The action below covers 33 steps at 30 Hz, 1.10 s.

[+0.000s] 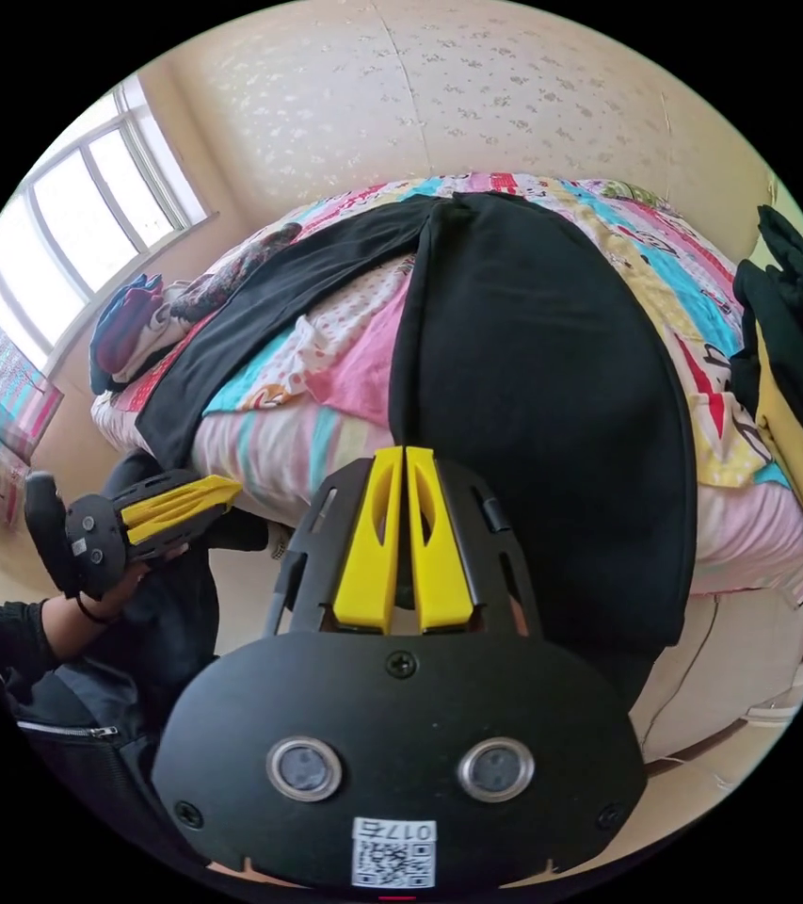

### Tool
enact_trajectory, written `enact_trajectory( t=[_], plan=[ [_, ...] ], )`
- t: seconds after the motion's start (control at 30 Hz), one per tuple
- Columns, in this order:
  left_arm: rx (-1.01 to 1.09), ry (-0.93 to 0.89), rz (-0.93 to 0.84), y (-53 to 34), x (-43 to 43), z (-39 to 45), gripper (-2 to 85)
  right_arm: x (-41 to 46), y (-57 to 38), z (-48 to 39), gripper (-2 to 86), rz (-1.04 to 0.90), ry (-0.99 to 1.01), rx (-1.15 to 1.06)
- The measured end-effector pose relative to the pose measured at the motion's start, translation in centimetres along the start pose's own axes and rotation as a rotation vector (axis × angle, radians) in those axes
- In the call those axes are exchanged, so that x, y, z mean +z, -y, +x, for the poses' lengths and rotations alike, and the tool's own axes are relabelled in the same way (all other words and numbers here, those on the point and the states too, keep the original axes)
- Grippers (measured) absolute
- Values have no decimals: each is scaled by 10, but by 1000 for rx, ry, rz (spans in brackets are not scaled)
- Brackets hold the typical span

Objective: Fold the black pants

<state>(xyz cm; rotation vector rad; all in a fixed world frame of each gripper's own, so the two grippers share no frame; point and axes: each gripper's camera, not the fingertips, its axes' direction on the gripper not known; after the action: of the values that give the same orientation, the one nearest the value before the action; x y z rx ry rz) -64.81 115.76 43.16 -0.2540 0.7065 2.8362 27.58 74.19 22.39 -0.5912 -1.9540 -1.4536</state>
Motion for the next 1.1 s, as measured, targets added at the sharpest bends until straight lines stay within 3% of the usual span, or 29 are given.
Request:
enact_trajectory(
  t=[0.27, 0.4, 0.5, 0.57, 0.67, 0.8, 0.87, 1.1],
  plan=[
    [63, 283, 139, 30, -44, 2, -4, -23, 7, 16, 4, 45, 95, 3],
    [37, 270, 196, 58, -64, -15, -2, -41, 18, 22, 4, 78, 158, 9],
    [-41, 61, 246, 78, -76, -40, 5, -42, 28, 21, 4, 79, 216, -13],
    [-90, -216, 284, 80, -65, -55, 21, -31, 34, 17, 4, 43, 233, -48],
    [-136, -395, 294, 68, -38, -57, 65, -8, 43, 9, 4, -61, 233, -85],
    [-151, -411, 376, 49, -43, -60, 91, -3, 46, 1, 4, -78, 210, -109],
    [-167, -506, 445, 48, -55, -74, 77, 0, 47, -1, 4, -85, 207, -104],
    [-322, -666, 406, 46, -65, -129, 109, 26, 52, -31, 4, -153, 82, -182]
  ],
)
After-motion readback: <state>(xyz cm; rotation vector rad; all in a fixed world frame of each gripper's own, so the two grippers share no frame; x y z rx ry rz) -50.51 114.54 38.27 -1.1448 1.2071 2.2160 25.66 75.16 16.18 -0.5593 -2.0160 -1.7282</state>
